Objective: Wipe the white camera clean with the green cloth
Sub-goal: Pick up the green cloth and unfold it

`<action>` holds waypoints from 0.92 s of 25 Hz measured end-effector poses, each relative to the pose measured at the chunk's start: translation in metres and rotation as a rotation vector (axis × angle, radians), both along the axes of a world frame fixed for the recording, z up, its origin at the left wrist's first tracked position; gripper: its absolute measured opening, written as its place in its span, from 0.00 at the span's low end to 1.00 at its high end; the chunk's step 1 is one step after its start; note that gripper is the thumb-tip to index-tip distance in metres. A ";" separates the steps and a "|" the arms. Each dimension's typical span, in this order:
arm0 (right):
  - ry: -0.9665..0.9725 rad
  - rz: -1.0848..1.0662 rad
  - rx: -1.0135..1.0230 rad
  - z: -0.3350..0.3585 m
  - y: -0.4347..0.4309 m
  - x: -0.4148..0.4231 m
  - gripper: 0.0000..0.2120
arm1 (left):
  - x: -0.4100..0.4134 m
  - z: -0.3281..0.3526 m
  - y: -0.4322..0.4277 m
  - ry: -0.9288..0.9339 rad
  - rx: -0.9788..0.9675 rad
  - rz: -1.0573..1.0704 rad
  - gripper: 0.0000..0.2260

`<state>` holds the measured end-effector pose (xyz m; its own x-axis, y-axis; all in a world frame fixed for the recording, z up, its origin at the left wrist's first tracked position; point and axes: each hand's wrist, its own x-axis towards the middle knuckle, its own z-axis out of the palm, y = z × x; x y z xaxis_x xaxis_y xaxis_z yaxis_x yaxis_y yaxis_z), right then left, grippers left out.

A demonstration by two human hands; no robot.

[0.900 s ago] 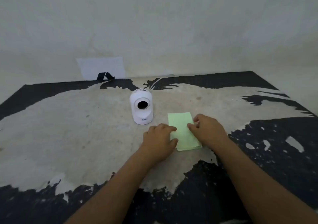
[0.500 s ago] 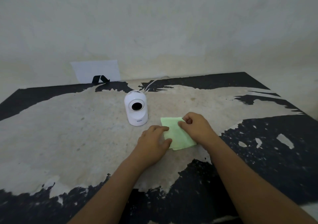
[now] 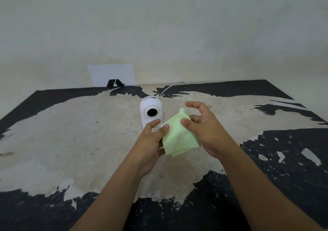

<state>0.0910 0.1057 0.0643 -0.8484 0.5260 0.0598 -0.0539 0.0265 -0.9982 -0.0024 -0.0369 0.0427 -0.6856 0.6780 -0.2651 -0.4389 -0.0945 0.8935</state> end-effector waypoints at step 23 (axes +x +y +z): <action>-0.075 0.364 -0.052 -0.004 -0.017 -0.022 0.17 | -0.032 0.036 -0.045 0.688 -0.234 -0.081 0.03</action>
